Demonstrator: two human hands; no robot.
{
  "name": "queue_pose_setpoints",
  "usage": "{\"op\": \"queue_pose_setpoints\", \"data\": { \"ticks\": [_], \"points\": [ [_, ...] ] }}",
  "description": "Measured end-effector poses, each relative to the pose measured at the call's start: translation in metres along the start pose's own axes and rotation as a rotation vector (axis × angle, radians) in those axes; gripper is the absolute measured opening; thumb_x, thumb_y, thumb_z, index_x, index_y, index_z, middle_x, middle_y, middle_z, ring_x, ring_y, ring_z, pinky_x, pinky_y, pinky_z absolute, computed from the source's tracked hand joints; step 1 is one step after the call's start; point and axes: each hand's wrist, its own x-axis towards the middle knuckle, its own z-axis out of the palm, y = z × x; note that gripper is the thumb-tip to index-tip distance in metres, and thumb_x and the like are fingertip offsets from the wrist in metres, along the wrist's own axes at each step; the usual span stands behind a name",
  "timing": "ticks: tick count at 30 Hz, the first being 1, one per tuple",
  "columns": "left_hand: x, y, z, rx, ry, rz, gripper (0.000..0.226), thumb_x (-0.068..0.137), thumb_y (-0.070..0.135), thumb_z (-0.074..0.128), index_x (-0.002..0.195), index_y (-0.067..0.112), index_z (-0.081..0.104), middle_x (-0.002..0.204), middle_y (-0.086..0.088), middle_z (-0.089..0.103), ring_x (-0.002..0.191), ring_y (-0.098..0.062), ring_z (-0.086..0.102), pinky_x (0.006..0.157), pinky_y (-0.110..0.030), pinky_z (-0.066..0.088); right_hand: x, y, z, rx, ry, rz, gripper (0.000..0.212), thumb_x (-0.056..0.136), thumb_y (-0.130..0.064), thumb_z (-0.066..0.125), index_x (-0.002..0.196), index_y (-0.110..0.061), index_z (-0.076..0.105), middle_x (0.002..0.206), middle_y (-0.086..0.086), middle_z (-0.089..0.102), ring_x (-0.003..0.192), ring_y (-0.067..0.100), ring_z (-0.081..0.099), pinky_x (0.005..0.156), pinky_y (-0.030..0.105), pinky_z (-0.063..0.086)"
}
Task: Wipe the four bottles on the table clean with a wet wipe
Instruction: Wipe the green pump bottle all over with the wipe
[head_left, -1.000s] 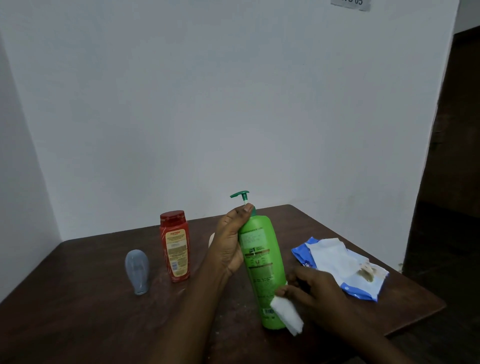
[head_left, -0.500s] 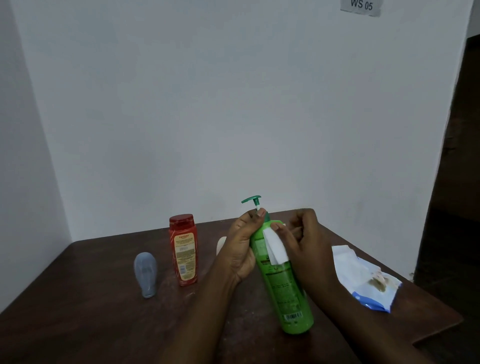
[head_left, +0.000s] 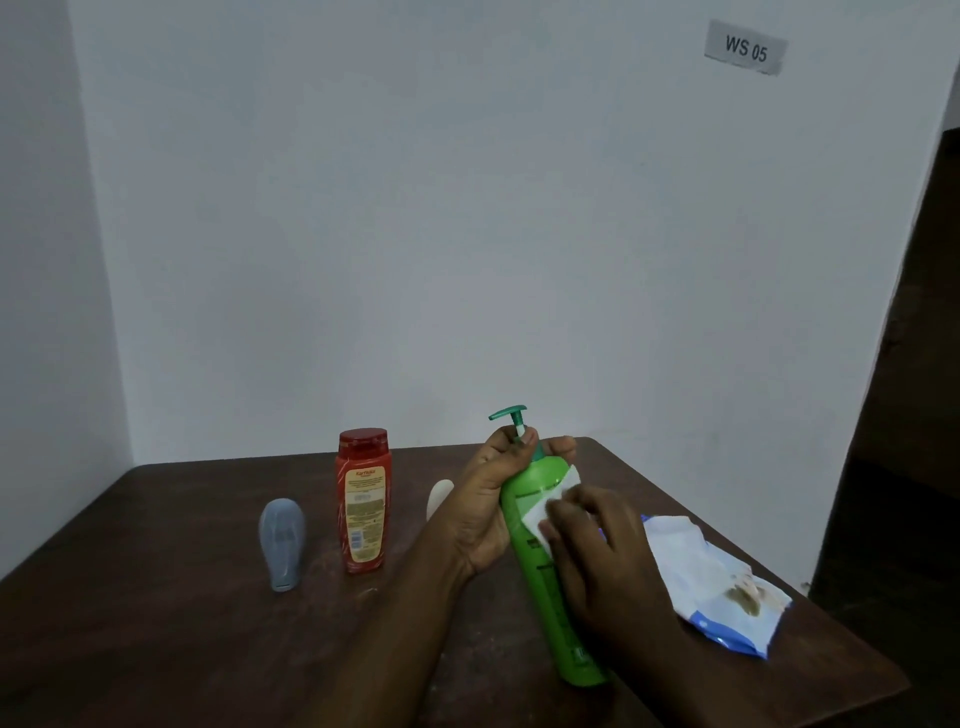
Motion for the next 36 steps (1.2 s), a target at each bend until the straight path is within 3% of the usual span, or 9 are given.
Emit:
{"op": "queue_pose_setpoints", "data": {
  "ticks": [3,6,12,16,20,25,27,30,36],
  "points": [
    [-0.001,0.001,0.003,0.004,-0.030,-0.003,0.036,0.096,0.026,0.068,0.122,0.005,0.054,0.125,-0.029,0.064,0.105,-0.032,0.069,0.092,-0.043,0.058,0.008,-0.002,-0.004,-0.005,-0.012,-0.066,0.021,0.099,-0.021,0.059,0.110,-0.007,0.070,0.115,0.012,0.062,0.104,0.027,0.061,0.092,0.029,0.045],
    [-0.003,0.001,0.007,-0.066,-0.014,-0.018,0.058,0.092,0.027,0.072,0.138,0.001,0.050,0.130,-0.027,0.065,0.113,-0.034,0.067,0.099,-0.045,0.056,0.032,-0.010,-0.004,0.097,0.062,0.088,0.020,0.097,-0.020,0.057,0.111,-0.011,0.069,0.118,0.005,0.062,0.114,0.021,0.058,0.104,0.019,0.038],
    [-0.003,0.001,0.015,-0.058,-0.018,0.030,0.030,0.092,0.017,0.060,0.115,0.002,0.071,0.131,-0.020,0.070,0.126,-0.036,0.065,0.110,-0.046,0.050,0.018,-0.010,-0.003,-0.026,0.034,-0.188,0.022,0.098,-0.017,0.062,0.108,-0.003,0.075,0.115,0.017,0.067,0.111,0.030,0.061,0.105,0.030,0.043],
    [-0.003,0.003,0.015,0.011,-0.015,0.070,0.022,0.090,0.015,0.063,0.098,0.008,0.082,0.126,-0.016,0.073,0.125,-0.031,0.065,0.113,-0.046,0.048,0.021,-0.013,-0.007,0.107,0.117,0.154,0.023,0.095,-0.029,0.062,0.107,-0.012,0.073,0.112,0.003,0.064,0.105,0.019,0.062,0.089,0.026,0.050],
    [-0.003,0.006,0.015,0.029,0.007,0.062,0.022,0.085,0.013,0.071,0.103,0.004,0.079,0.122,-0.019,0.074,0.126,-0.033,0.066,0.109,-0.042,0.051,0.014,-0.017,-0.005,-0.064,0.067,-0.259,0.019,0.096,-0.017,0.068,0.105,-0.002,0.076,0.111,0.018,0.068,0.108,0.028,0.060,0.100,0.033,0.049],
    [-0.006,0.010,0.014,0.139,0.032,0.141,0.022,0.078,0.012,0.077,0.098,0.004,0.079,0.114,-0.013,0.078,0.115,-0.027,0.072,0.102,-0.039,0.056,0.026,-0.021,-0.008,0.163,0.126,0.188,0.024,0.097,-0.033,0.060,0.105,-0.014,0.072,0.108,0.003,0.066,0.102,0.011,0.059,0.089,0.017,0.047],
    [-0.004,0.008,0.013,0.130,0.023,0.147,0.019,0.078,0.010,0.077,0.096,0.004,0.078,0.112,-0.011,0.078,0.117,-0.028,0.071,0.106,-0.043,0.052,0.022,-0.024,-0.007,0.096,0.123,0.037,0.023,0.097,-0.027,0.062,0.104,-0.009,0.074,0.108,0.007,0.065,0.103,0.013,0.057,0.096,0.015,0.044],
    [-0.002,0.006,0.012,0.104,0.039,0.137,0.019,0.078,0.007,0.075,0.096,0.002,0.074,0.108,-0.009,0.079,0.115,-0.027,0.072,0.108,-0.042,0.052,0.013,-0.018,-0.005,0.023,0.070,-0.225,0.021,0.097,-0.019,0.064,0.103,-0.002,0.075,0.110,0.011,0.065,0.104,0.023,0.060,0.101,0.026,0.045],
    [-0.001,0.006,0.009,0.099,0.051,0.160,0.034,0.076,0.007,0.076,0.107,-0.005,0.066,0.111,-0.012,0.078,0.111,-0.026,0.074,0.104,-0.045,0.055,0.031,-0.018,-0.014,0.370,0.103,0.440,0.007,0.097,-0.021,0.069,0.097,-0.027,0.070,0.096,-0.015,0.068,0.094,0.005,0.064,0.078,0.017,0.051]
  ]
}}
